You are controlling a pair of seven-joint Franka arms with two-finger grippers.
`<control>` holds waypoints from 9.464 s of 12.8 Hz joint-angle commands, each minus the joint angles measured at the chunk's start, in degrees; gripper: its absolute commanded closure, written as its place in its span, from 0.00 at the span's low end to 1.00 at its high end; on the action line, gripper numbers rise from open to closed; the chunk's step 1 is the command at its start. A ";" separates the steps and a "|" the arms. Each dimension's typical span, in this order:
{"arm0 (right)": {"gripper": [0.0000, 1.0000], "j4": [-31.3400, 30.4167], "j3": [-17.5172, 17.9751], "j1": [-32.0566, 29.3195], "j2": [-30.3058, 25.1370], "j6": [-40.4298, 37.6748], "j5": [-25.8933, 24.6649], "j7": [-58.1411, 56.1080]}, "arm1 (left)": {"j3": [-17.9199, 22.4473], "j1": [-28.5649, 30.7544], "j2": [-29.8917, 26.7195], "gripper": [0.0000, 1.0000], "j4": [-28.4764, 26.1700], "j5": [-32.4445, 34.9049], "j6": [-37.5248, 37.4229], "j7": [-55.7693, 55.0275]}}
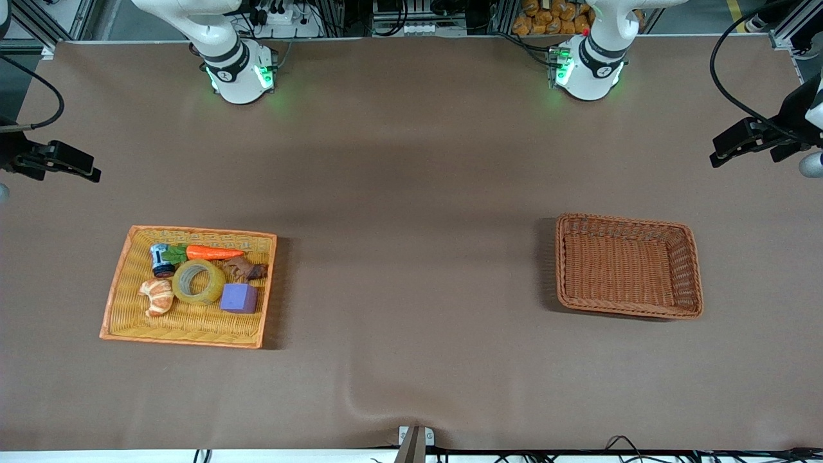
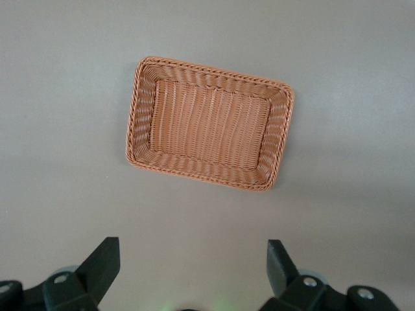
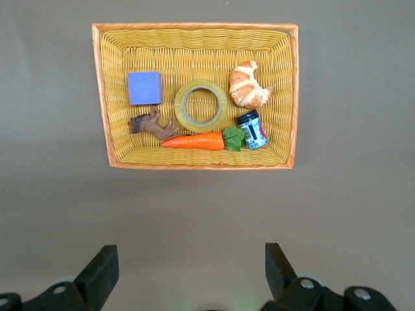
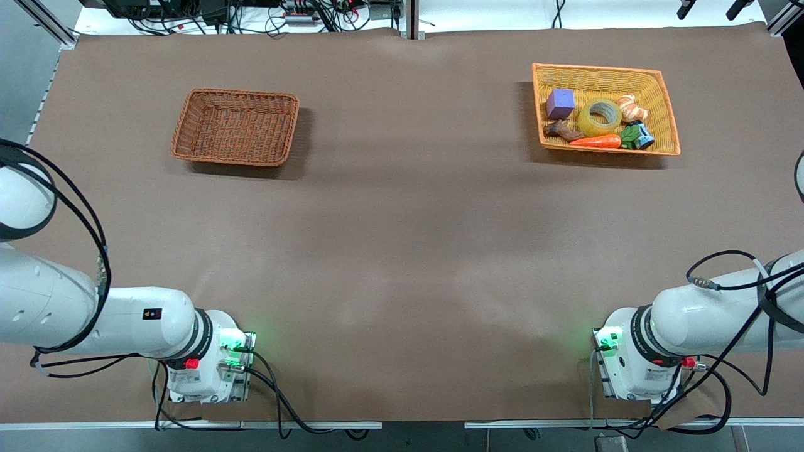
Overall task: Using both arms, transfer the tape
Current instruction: 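Move the right gripper toward the tape roll in the yellow tray, then lower the right gripper and grasp the tape roll's rim, then carry the tape roll with the right gripper to the table middle, then release the tape with the right gripper while the left gripper approaches, then lower the left gripper onto the tape roll and grasp its rim, then lift the tape roll with the left gripper and carry it over the basket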
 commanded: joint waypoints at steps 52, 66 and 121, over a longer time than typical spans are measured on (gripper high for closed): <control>1.00 21.21 0.58 40.02 46.54 37.05 6.69 36.91 | -0.05 0.25 2.55 0.00 0.53 -0.32 0.31 1.18; 0.00 20.35 -1.61 32.14 33.05 20.57 6.52 35.00 | -0.49 -0.89 3.96 0.00 0.44 -1.20 1.71 -0.05; 0.00 -8.66 -0.47 -3.65 -4.68 7.79 -1.57 -10.18 | 3.64 -32.02 39.21 1.00 8.17 2.26 38.91 -24.86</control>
